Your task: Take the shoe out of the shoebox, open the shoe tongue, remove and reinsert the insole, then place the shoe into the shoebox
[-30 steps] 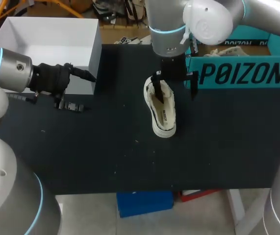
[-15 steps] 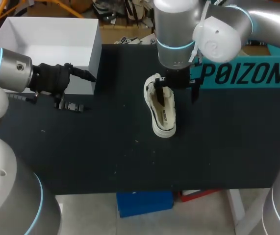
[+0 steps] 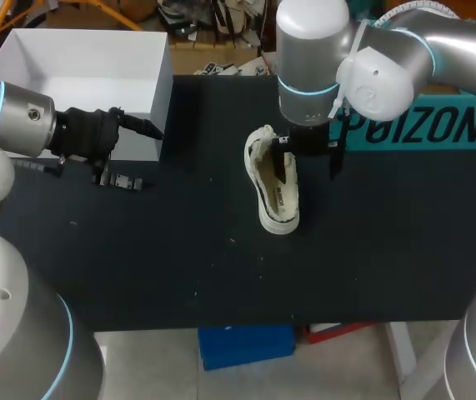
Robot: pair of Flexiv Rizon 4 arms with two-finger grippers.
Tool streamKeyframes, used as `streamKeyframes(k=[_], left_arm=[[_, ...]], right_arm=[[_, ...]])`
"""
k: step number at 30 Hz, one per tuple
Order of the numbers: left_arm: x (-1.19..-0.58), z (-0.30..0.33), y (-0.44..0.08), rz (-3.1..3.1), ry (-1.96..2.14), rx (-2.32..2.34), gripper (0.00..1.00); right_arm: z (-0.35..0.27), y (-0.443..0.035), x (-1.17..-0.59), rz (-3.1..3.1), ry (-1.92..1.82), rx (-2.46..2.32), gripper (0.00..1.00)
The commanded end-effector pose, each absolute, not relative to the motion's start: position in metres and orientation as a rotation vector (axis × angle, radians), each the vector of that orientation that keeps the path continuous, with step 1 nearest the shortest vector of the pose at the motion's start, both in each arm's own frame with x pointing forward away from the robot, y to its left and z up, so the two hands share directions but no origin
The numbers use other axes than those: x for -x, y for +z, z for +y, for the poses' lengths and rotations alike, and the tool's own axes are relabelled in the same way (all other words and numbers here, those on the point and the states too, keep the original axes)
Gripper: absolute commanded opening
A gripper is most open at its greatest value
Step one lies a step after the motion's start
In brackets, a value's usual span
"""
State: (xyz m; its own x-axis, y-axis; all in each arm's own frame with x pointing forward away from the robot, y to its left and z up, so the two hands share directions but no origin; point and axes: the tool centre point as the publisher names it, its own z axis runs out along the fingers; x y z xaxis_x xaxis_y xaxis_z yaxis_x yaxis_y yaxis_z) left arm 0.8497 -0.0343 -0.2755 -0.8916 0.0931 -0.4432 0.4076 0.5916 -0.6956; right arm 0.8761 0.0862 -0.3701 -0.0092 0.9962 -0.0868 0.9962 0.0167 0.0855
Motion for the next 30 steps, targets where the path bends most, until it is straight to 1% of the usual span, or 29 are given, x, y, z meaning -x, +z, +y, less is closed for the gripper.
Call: streamKeyframes(k=[1,14,15,16,17,30], left_arm=[[-0.850,-0.035,-0.277,2.459,-1.206,-0.403,1.00],[-0.850,-0.035,-0.277,2.459,-1.206,-0.403,1.00],[-0.850,-0.035,-0.277,2.459,-1.206,-0.403,1.00],[-0.850,-0.035,-0.277,2.459,-1.206,-0.403,1.00],[-0.850,-0.035,-0.277,2.459,-1.206,-0.403,1.00],[-0.850,-0.035,-0.277,2.459,-1.206,-0.403,1.00]], right_arm=[[0.082,-0.375,-0.885,2.145,0.013,-2.131,1.00],[0.092,-0.306,-0.899,2.128,-0.009,-2.023,1.00],[0.094,-0.302,-0.899,2.126,-0.011,-2.017,0.47],[0.095,-0.299,-0.899,2.121,-0.018,-2.013,0.21],[0.097,-0.297,-0.899,2.119,-0.018,-2.013,0.00],[0.132,-0.294,-0.921,2.141,0.004,-1.976,0.00]])
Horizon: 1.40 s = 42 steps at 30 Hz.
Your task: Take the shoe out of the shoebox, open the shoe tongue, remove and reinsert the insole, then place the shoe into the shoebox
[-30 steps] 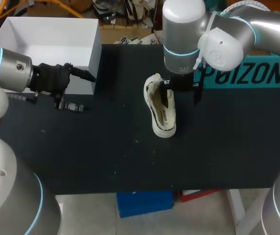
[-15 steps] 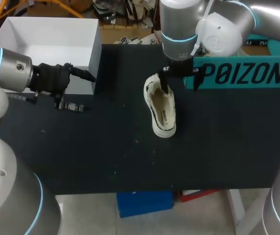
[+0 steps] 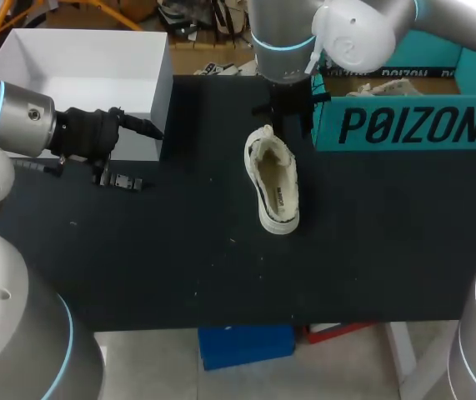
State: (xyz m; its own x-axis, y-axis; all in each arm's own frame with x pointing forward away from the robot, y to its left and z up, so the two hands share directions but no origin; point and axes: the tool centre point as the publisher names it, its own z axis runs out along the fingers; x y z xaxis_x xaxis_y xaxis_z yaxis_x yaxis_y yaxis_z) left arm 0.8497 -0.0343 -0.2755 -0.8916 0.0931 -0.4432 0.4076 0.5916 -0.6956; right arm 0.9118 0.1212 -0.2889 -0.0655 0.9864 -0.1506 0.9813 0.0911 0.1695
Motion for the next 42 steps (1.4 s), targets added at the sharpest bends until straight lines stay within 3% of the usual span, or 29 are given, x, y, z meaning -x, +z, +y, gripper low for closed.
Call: streamKeyframes(k=[1,3,4,5,42], left_arm=[[-0.850,-0.035,-0.277,2.459,-1.206,-0.403,1.00],[-0.850,-0.035,-0.277,2.459,-1.206,-0.403,1.00],[-0.850,-0.035,-0.277,2.459,-1.206,-0.403,1.00],[-0.850,-0.035,-0.277,2.459,-1.206,-0.403,1.00],[-0.850,-0.035,-0.277,2.459,-1.206,-0.403,1.00]], right_arm=[[0.132,-0.294,-0.922,2.142,0.004,-1.975,0.00],[0.132,-0.293,-0.921,2.142,0.003,-1.975,0.00],[0.131,-0.293,-0.920,2.140,-0.001,-1.974,0.30],[0.130,-0.293,-0.917,2.137,-0.010,-1.977,1.00],[0.121,-0.292,-0.899,2.157,0.059,-2.006,1.00]])
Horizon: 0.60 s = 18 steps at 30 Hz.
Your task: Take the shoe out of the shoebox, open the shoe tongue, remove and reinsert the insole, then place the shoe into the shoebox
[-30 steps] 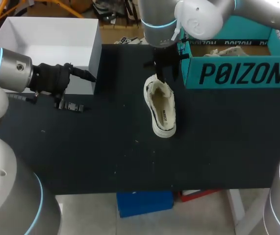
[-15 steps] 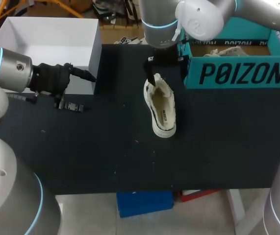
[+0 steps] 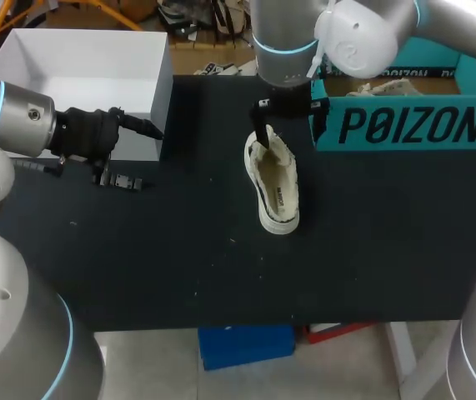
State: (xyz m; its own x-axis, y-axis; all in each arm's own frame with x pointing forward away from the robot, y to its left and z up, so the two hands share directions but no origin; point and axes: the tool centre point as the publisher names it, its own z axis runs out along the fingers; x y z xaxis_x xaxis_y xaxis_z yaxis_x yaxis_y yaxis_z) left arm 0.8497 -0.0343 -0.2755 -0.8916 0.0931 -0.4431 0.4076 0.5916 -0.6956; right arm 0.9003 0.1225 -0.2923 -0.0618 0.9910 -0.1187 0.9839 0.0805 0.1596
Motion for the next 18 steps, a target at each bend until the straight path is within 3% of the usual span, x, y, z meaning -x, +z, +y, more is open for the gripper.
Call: streamKeyframes(k=[1,18], left_arm=[[-0.850,-0.035,-0.277,2.459,-1.206,-0.403,1.00],[-0.850,-0.035,-0.277,2.459,-1.206,-0.403,1.00]], right_arm=[[0.121,-0.292,-0.899,2.157,0.058,-2.006,1.00],[0.094,-0.324,-0.898,2.122,0.036,-2.110,1.00]])
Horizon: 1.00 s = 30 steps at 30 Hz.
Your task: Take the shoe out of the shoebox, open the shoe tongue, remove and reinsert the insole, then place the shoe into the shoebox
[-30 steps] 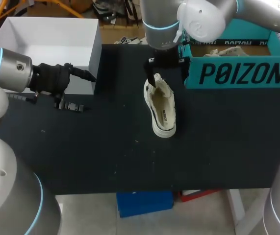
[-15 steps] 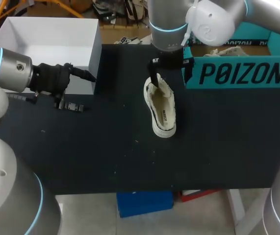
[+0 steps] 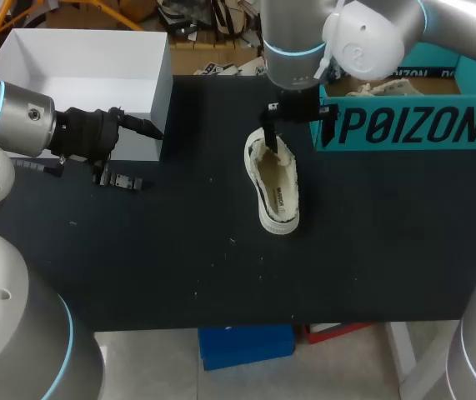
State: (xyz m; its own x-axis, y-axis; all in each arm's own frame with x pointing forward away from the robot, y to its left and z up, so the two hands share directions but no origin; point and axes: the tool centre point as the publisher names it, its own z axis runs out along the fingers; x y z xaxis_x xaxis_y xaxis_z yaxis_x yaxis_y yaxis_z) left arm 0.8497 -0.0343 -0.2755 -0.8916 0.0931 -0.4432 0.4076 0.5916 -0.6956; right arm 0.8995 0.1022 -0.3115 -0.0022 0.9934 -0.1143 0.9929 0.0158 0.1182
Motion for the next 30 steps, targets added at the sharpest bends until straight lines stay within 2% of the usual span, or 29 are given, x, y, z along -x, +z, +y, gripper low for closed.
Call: streamKeyframes(k=[1,30], left_arm=[[-0.850,-0.035,-0.277,2.459,-1.206,-0.403,1.00],[-0.850,-0.035,-0.277,2.459,-1.206,-0.403,1.00]], right_arm=[[0.093,-0.327,-0.897,2.121,0.043,-2.117,1.00],[0.065,-0.394,-0.895,2.132,0.080,-2.217,1.00]])
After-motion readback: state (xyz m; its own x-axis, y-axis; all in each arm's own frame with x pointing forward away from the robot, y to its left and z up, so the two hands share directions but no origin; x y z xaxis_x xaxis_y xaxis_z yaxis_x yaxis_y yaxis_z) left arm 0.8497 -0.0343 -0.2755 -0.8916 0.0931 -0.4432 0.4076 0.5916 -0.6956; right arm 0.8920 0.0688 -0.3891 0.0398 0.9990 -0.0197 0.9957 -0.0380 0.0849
